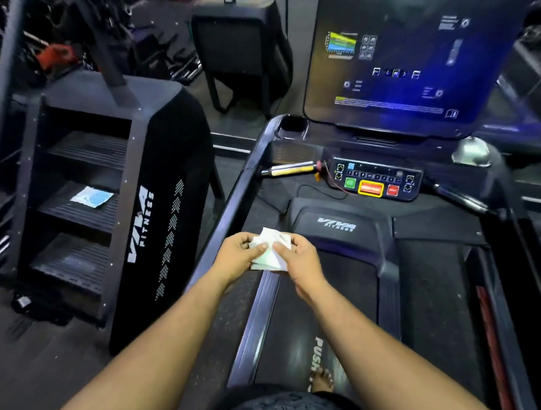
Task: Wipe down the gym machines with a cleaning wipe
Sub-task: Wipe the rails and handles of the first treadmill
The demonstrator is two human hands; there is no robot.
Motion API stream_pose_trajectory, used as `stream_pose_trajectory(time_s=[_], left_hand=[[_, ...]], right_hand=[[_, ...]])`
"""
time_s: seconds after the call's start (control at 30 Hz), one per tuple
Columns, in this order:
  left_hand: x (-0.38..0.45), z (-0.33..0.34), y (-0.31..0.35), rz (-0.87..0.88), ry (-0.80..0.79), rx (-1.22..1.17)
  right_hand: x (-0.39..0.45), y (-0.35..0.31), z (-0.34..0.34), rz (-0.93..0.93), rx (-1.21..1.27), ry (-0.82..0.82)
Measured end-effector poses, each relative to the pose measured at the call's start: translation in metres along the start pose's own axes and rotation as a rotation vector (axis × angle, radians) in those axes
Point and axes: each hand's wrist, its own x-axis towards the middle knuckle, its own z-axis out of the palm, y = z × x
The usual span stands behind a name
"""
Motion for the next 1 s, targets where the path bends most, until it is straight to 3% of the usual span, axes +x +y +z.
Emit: stream_pose_trajectory(time_s=[0.47, 0.6, 0.77, 1.0], left_hand=[[0.094, 0.115, 0.093, 0.219, 0.069, 0.054], [0.129, 0.125, 0.115, 0.270, 0.047, 0.060], [0.176, 0.131, 0.147, 0.293, -0.015, 0.001], [0.275, 0.132, 0.202, 0.373, 0.018, 0.137]], right_hand=[[0.108, -0.081, -0.113, -0.112, -0.069, 0.152], [0.138, -0.109, -0.124, -0.146, -0.078, 0.155], [0.182, -0.145, -0.123, -0.322, -0.200, 0.248], [0.268, -0.198, -0.112, -0.441, -0.287, 0.383]])
